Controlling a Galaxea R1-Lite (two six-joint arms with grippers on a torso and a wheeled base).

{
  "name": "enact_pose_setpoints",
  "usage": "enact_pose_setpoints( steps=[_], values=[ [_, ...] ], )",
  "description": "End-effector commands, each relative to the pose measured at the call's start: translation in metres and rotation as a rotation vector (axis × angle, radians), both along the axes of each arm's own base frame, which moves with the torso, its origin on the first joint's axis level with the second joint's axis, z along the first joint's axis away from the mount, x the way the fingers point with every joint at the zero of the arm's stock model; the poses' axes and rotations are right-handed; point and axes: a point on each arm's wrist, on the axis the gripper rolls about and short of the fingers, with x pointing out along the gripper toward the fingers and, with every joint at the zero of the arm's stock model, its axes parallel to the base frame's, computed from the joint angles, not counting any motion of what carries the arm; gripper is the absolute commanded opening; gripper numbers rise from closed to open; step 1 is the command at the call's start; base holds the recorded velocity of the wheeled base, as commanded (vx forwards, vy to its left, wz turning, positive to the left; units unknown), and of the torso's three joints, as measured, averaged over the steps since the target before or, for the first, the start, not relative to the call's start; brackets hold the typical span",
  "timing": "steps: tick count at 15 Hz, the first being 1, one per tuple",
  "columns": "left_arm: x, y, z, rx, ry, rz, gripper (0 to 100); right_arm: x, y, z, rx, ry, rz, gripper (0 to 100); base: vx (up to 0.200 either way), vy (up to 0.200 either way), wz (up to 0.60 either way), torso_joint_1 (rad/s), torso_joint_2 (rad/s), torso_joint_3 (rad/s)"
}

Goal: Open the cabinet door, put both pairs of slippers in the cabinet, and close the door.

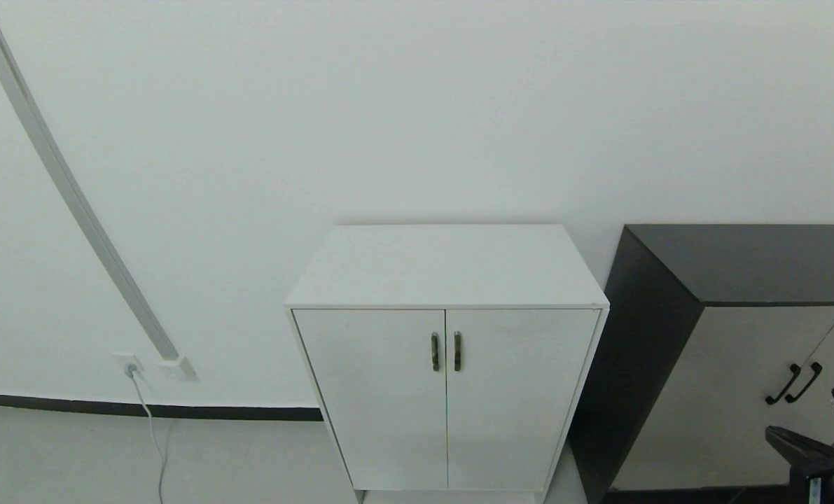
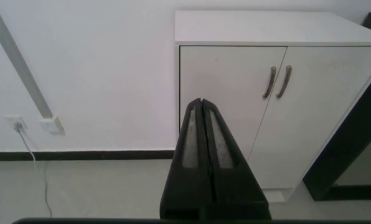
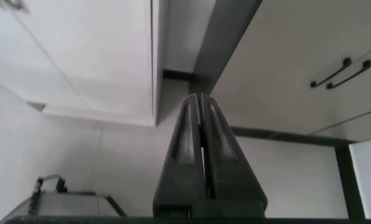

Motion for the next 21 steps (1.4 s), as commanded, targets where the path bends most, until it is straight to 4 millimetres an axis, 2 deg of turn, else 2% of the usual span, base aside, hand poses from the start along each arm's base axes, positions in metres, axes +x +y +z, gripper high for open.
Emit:
enact_pose_setpoints(
  steps=[1, 13, 21],
  values=[
    [0.0, 0.0, 0.0, -0.001, 0.0, 0.0, 0, -0.018, -0.004, 0.006, 0.019, -0.038, 0.024, 0, 0.0, 0.0, 0.0, 0.0, 0.0, 0.0],
    [0.0, 0.0, 0.0, 0.001, 0.0, 0.0, 0, -0.078, -0.018, -0.005, 0.05, -0.005, 0.129, 0, 0.0, 0.0, 0.0, 0.0, 0.0, 0.0],
    [0.0, 0.0, 0.0, 0.001, 0.001, 0.0, 0, -0.094, -0.02, -0.016, 0.077, 0.053, 0.221, 0, 0.0, 0.0, 0.0, 0.0, 0.0, 0.0]
  ],
)
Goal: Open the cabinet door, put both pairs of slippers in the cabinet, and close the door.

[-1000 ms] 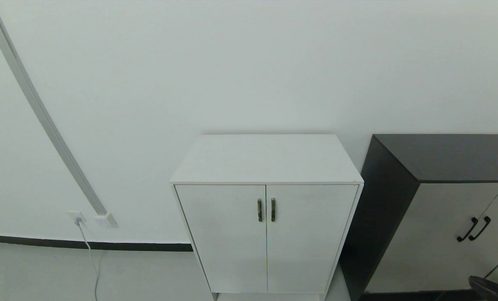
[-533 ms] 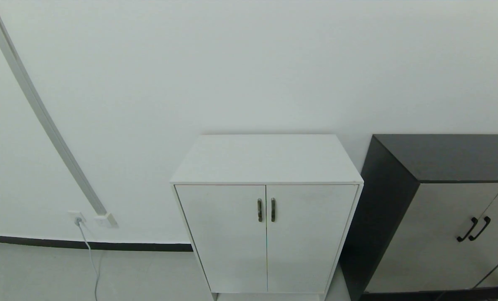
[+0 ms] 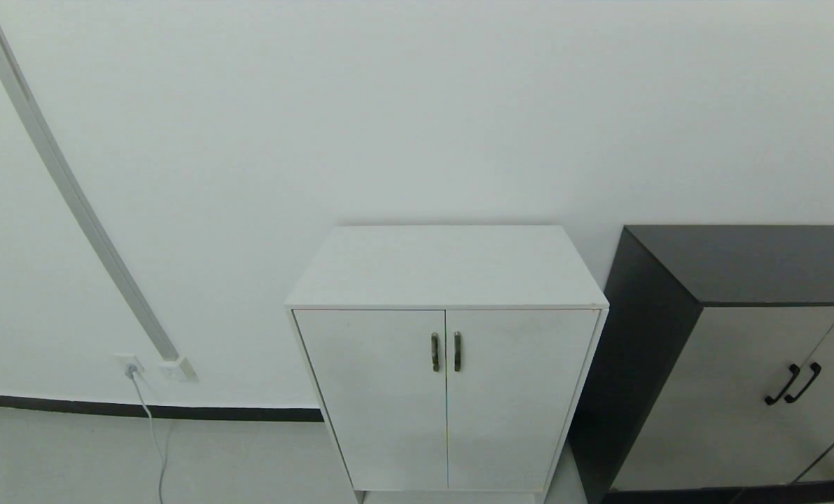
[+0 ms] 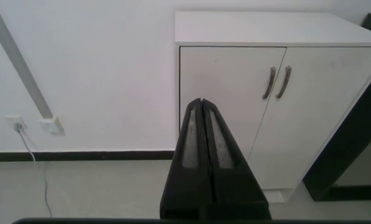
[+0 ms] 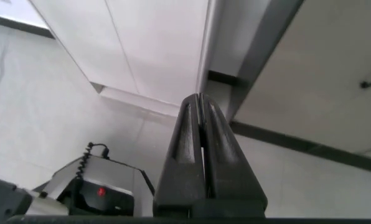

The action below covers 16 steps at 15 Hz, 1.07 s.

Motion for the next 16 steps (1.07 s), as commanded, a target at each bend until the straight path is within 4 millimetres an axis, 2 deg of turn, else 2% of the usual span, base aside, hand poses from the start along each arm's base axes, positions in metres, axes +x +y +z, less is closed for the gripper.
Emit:
enact_pose_setpoints(
  steps=[1, 5, 10, 16],
  values=[
    [0.0, 0.0, 0.0, -0.001, 0.0, 0.0, 0, -0.002, 0.0, -0.001, 0.007, 0.005, 0.019, 0, 0.0, 0.0, 0.0, 0.0, 0.0, 0.0],
    [0.0, 0.0, 0.0, -0.001, 0.0, 0.0, 0, -0.013, -0.003, -0.011, 0.002, 0.053, 0.058, 0, 0.0, 0.0, 0.0, 0.0, 0.0, 0.0],
    [0.0, 0.0, 0.0, -0.001, 0.001, 0.0, 0, -0.015, -0.003, -0.011, 0.011, 0.04, 0.068, 0, 0.0, 0.0, 0.0, 0.0, 0.0, 0.0],
    [0.0, 0.0, 0.0, -0.001, 0.0, 0.002, 0, -0.017, -0.005, -0.011, 0.018, 0.01, -0.075, 0, 0.0, 0.0, 0.0, 0.0, 0.0, 0.0]
  ],
)
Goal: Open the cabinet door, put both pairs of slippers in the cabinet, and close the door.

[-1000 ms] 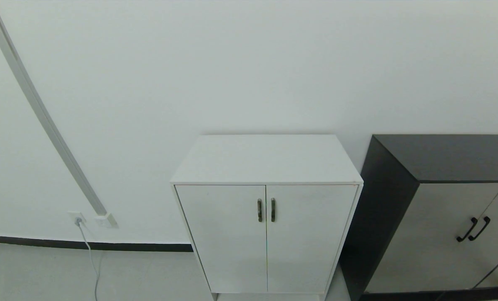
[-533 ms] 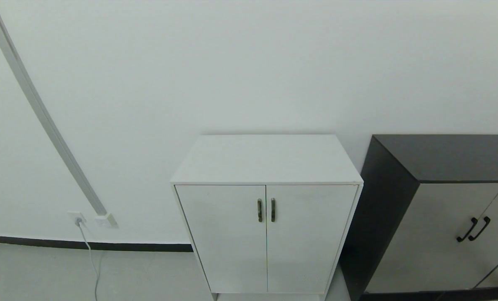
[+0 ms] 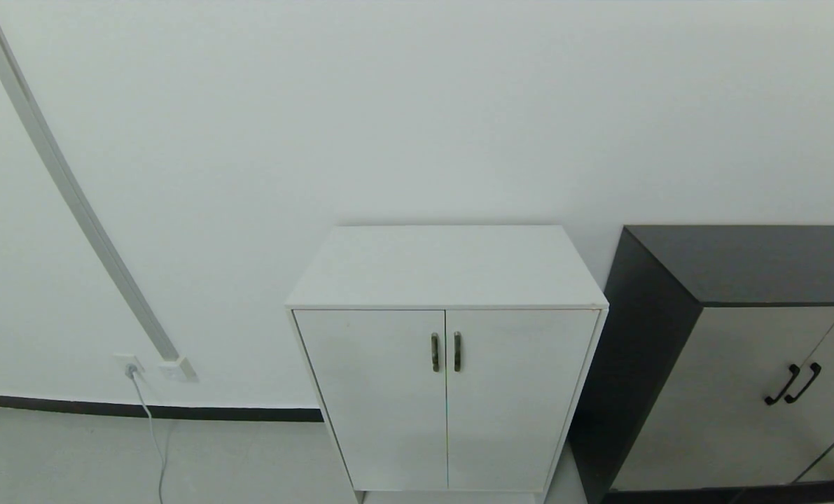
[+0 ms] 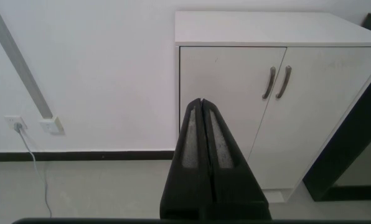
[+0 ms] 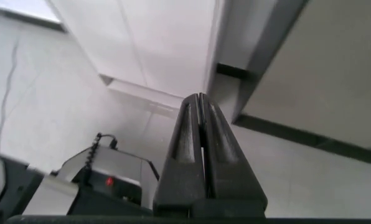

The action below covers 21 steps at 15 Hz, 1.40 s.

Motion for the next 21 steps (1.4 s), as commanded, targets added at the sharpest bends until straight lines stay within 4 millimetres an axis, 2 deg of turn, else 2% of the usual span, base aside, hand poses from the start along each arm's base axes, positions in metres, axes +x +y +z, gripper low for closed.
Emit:
enact_pose_setpoints(
  steps=[1, 6, 15, 21],
  values=[
    [0.0, 0.0, 0.0, 0.0, 0.0, 0.0, 0, -0.002, -0.001, 0.0, 0.004, -0.025, -0.068, 0, 0.0, 0.0, 0.0, 0.0, 0.0, 0.0],
    [0.0, 0.0, 0.0, -0.002, 0.0, 0.0, 0, -0.007, -0.002, 0.0, 0.013, -0.095, -0.21, 0, 0.0, 0.0, 0.0, 0.0, 0.0, 0.0],
    [0.0, 0.0, 0.0, -0.002, 0.0, 0.001, 0, -0.027, -0.002, -0.002, 0.038, -0.344, -0.212, 0, 0.0, 0.0, 0.0, 0.0, 0.0, 0.0],
    [0.0, 0.0, 0.0, -0.002, 0.002, 0.0, 0, -0.034, -0.002, -0.003, 0.063, -0.435, -0.207, 0, 0.0, 0.0, 0.0, 0.0, 0.0, 0.0]
  ],
)
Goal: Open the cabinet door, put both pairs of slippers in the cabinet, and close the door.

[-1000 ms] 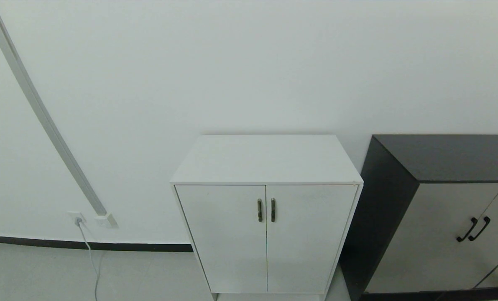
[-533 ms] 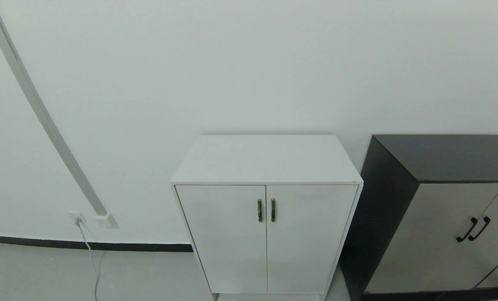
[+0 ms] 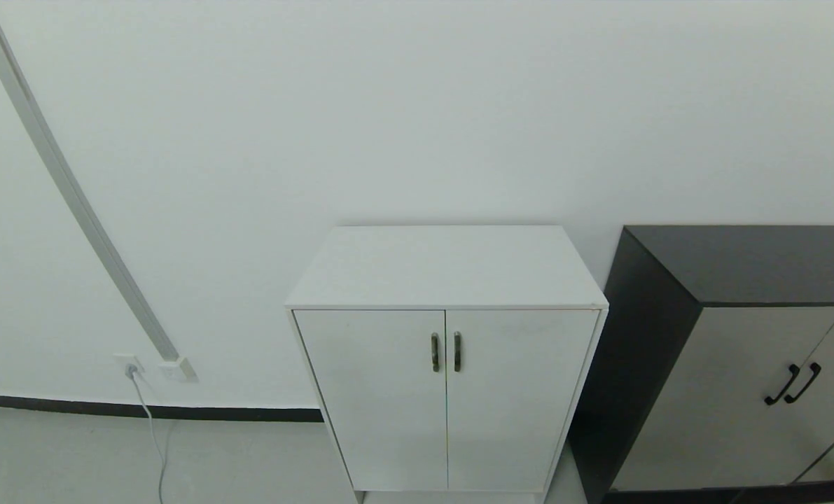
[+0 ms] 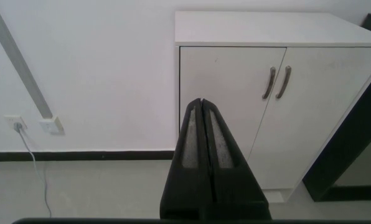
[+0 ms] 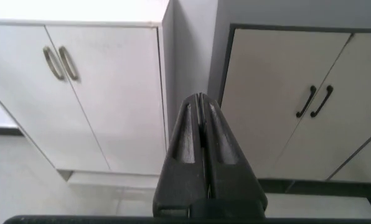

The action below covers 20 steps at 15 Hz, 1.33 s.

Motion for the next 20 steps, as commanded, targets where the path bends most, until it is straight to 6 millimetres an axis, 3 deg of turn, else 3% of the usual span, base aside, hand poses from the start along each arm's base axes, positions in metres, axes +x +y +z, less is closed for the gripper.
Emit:
enact_pose_setpoints(
  steps=[1, 20],
  values=[
    [0.0001, 0.0, 0.0001, -0.001, 0.0, -0.001, 0, -0.0025, -0.0002, -0.0004, 0.001, -0.031, -0.002, 0, 0.0, 0.0, 0.0, 0.0, 0.0, 0.0],
    [0.0001, -0.0001, 0.0, 0.005, 0.002, -0.002, 0, -0.0023, -0.0013, 0.0006, 0.082, -0.041, -0.043, 0, 0.0, 0.0, 0.0, 0.0, 0.0, 0.0]
  ],
)
